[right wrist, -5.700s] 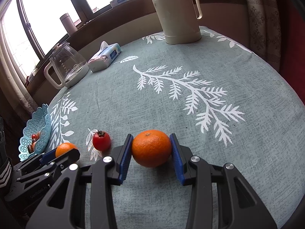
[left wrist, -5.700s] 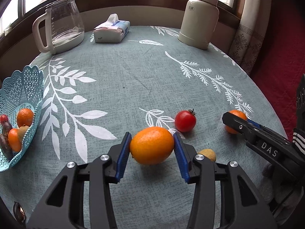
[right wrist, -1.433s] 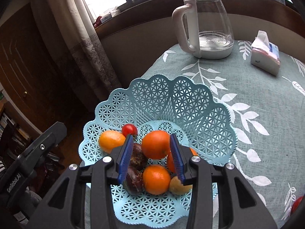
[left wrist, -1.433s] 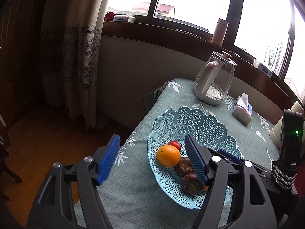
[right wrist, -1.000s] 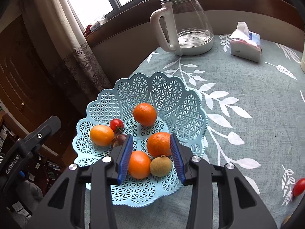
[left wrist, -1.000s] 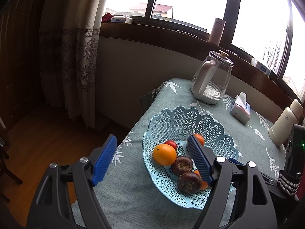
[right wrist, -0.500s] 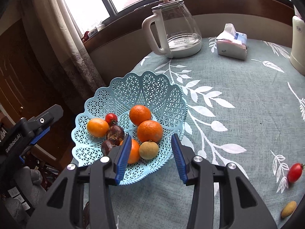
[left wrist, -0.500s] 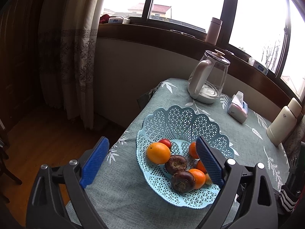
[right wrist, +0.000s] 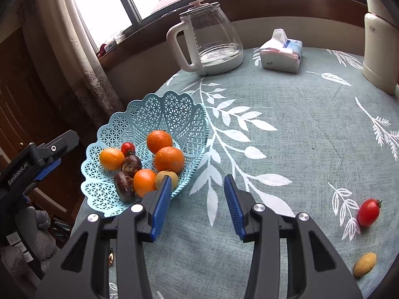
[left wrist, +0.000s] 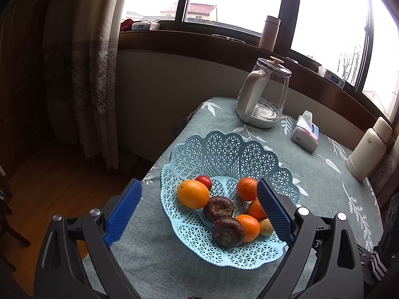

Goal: Organize fruits
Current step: 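Withdraw both grippers from the basket toward the remaining fruit, then grasp the small tan kiwi with the right gripper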

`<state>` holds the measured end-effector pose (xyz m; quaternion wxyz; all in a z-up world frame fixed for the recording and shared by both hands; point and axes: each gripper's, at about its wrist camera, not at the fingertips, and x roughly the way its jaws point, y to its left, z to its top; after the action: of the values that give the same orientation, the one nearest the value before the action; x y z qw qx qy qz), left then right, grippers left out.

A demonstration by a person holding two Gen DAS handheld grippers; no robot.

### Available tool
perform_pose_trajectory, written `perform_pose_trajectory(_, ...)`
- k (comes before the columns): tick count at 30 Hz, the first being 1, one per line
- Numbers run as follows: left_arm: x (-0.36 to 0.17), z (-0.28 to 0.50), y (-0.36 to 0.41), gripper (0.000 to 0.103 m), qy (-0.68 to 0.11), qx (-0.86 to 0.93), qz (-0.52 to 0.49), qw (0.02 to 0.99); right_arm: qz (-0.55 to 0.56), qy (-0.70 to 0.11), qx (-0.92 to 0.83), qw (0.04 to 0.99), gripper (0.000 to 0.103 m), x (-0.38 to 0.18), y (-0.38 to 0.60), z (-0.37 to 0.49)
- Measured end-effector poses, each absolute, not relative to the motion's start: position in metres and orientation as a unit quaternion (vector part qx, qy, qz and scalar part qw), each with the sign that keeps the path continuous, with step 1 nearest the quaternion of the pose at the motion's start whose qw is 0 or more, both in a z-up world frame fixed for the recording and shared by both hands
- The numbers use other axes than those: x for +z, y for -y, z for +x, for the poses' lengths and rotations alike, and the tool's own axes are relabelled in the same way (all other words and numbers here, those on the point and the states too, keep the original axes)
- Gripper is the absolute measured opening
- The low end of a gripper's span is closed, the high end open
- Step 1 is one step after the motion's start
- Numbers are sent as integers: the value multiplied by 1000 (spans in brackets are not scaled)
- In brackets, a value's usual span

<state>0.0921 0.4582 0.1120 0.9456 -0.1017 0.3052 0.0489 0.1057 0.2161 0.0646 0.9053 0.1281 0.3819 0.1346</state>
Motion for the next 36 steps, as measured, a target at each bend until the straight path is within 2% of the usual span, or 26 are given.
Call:
perform_pose_trajectory(23, 109, 90, -424, 95, -310, 25, -70, 948, 124, -365, 28, 922, 44, 54, -117, 54)
perform_pose_trajectory(36, 100, 91, -396, 95, -320, 7, -40, 946, 128, -386, -34, 913, 44, 31, -60, 20)
